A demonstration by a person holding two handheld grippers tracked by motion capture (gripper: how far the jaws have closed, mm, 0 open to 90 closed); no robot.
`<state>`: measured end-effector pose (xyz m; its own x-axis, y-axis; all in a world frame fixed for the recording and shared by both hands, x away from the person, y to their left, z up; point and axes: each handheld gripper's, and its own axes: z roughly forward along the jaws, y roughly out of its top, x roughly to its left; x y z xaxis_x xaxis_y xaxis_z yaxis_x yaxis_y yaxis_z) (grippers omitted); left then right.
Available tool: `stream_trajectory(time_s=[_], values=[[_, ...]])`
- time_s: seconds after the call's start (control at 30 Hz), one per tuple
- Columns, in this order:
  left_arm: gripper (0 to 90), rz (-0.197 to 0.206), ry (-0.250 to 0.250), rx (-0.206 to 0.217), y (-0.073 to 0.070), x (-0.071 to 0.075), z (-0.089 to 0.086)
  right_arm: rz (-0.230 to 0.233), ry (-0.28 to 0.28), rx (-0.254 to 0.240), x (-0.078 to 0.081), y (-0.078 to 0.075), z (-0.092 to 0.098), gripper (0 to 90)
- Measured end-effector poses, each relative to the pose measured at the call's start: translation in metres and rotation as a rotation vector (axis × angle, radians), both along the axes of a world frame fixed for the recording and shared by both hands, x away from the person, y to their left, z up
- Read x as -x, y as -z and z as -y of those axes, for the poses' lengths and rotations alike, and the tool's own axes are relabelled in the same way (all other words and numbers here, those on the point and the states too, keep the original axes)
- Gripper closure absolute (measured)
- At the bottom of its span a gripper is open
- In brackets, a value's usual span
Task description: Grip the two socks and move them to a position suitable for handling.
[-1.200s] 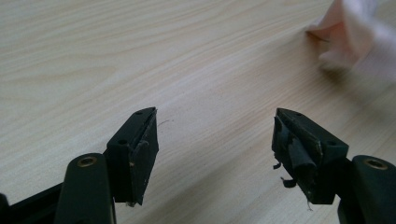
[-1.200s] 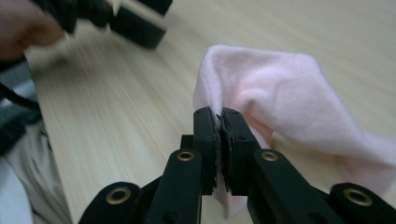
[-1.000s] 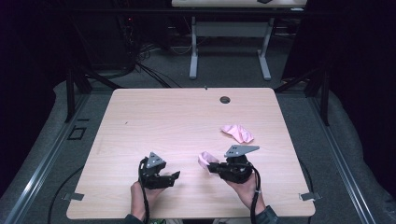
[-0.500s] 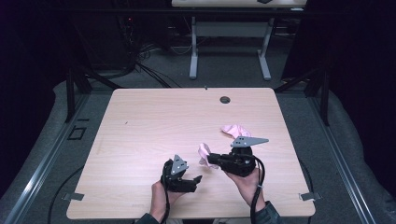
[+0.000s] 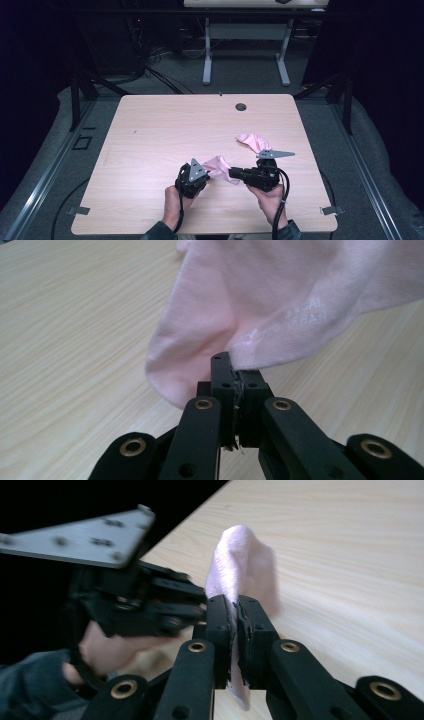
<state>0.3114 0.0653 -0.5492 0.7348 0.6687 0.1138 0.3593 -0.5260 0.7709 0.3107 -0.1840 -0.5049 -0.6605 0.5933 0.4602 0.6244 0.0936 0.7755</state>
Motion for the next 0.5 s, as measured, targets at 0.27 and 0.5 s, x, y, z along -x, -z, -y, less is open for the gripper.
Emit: stream_trajectory(time_s=[0.27,0.5], values=[[71.7,-0.153,0.069,-0.147,0.019,0.013,0.012,-0.112,0.109,0.224,-0.004,0.045,0.013,72.9],[40.2,-0.158,-0.016,-0.015,0.004,0.01,-0.016,-0.019,0.128,0.362,0.004,0.042,0.021,58.4]])
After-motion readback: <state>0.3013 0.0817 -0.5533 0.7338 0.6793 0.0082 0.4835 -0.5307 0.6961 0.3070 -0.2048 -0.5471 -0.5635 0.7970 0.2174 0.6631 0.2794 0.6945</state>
